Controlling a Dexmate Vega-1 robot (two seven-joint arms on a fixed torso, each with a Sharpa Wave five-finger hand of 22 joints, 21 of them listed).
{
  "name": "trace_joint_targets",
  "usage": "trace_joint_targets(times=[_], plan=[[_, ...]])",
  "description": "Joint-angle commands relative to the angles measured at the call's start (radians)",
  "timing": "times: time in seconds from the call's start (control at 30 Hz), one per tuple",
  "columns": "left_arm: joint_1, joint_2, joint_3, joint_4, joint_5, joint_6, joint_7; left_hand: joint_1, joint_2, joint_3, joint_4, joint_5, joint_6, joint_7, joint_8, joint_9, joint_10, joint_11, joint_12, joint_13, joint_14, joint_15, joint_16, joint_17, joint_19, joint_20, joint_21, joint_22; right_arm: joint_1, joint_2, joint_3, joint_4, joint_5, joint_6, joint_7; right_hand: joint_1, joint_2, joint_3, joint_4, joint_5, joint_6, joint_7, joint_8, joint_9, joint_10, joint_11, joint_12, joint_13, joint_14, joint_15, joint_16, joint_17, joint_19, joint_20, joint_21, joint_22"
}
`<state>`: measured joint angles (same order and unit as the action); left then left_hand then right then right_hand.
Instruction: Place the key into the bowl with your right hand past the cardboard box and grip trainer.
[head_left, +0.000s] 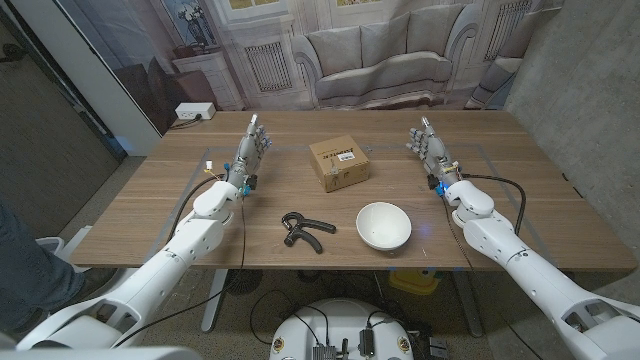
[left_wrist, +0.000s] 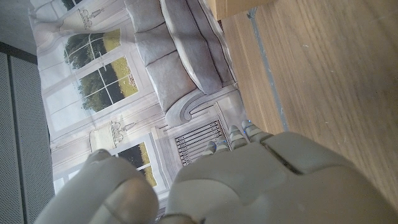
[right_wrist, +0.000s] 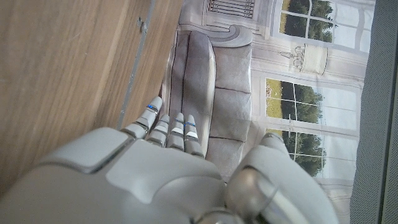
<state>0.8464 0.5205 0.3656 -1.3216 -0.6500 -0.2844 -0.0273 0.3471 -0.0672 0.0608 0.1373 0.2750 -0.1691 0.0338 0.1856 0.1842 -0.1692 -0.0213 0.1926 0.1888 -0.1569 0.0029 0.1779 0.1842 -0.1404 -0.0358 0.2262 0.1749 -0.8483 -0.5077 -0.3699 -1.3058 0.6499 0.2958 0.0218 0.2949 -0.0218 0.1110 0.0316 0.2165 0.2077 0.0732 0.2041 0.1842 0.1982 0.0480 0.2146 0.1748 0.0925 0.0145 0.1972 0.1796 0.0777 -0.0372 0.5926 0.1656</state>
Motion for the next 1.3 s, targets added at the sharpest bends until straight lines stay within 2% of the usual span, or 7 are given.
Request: trace_joint_targets(times=[0.03, 0.4, 0.77, 1.3], plan=[[0.002, 0.005, -0.009, -0.017, -0.014, 0.006, -0.003, 0.007, 0.003, 0.001, 0.004, 0.008, -0.079, 0.001, 0.007, 0.005, -0.008, 0.003, 0.007, 0.004, -0.003, -0.001, 0.010, 0.001, -0.005, -0.013, 0.006, 0.003, -0.013, 0.018, 0.002, -0.006, 0.008, 0.025, 0.002, 0.009, 0.004, 0.010, -0.003, 0.004, 0.008, 0.001, 0.003, 0.003, 0.008, -0.003, 0.006, 0.005, 0.008, 0.003, 0.005, 0.002, 0.009, -0.042, 0.002, 0.005], [-0.004, 0.000, -0.002, -0.008, -0.010, 0.007, -0.008, 0.012, 0.010, 0.001, 0.000, 0.011, -0.073, 0.010, 0.010, 0.004, -0.003, 0.007, 0.009, 0.003, 0.003, 0.001, 0.012, 0.000, 0.001, -0.011, 0.004, 0.003, -0.037, 0.008, 0.007, -0.027, 0.008, 0.040, 0.005, 0.016, 0.010, 0.014, -0.007, 0.003, 0.011, -0.001, 0.002, 0.003, 0.013, -0.003, 0.006, 0.005, 0.014, 0.001, 0.005, 0.002, 0.013, -0.040, -0.004, 0.005], [0.014, 0.011, -0.003, -0.052, 0.004, 0.014, 0.024, 0.017, 0.016, 0.002, -0.003, 0.013, -0.061, 0.011, 0.014, 0.004, 0.006, 0.011, 0.013, 0.002, 0.008, 0.005, 0.013, 0.000, 0.006, -0.009, 0.003, 0.003, -0.058, -0.004, 0.004, -0.062, -0.012, 0.068, 0.010, 0.028, 0.018, 0.019, -0.013, 0.001, 0.019, -0.006, 0.003, 0.003, 0.022, -0.002, 0.008, 0.006, 0.019, 0.002, 0.004, 0.001, 0.018, -0.038, -0.010, 0.006], [0.008, 0.010, 0.002, -0.059, 0.011, 0.015, 0.024, 0.024, 0.023, 0.002, -0.007, 0.014, -0.048, 0.013, 0.018, 0.004, 0.013, 0.013, 0.015, 0.002, 0.013, 0.004, 0.014, -0.001, 0.012, -0.007, 0.000, 0.003, -0.092, -0.023, -0.001, -0.120, -0.054, 0.097, -0.010, 0.049, 0.024, 0.026, -0.027, -0.003, 0.029, -0.010, 0.003, 0.003, 0.031, -0.007, 0.008, 0.006, 0.030, 0.001, 0.004, 0.000, 0.026, -0.036, -0.019, 0.006]])
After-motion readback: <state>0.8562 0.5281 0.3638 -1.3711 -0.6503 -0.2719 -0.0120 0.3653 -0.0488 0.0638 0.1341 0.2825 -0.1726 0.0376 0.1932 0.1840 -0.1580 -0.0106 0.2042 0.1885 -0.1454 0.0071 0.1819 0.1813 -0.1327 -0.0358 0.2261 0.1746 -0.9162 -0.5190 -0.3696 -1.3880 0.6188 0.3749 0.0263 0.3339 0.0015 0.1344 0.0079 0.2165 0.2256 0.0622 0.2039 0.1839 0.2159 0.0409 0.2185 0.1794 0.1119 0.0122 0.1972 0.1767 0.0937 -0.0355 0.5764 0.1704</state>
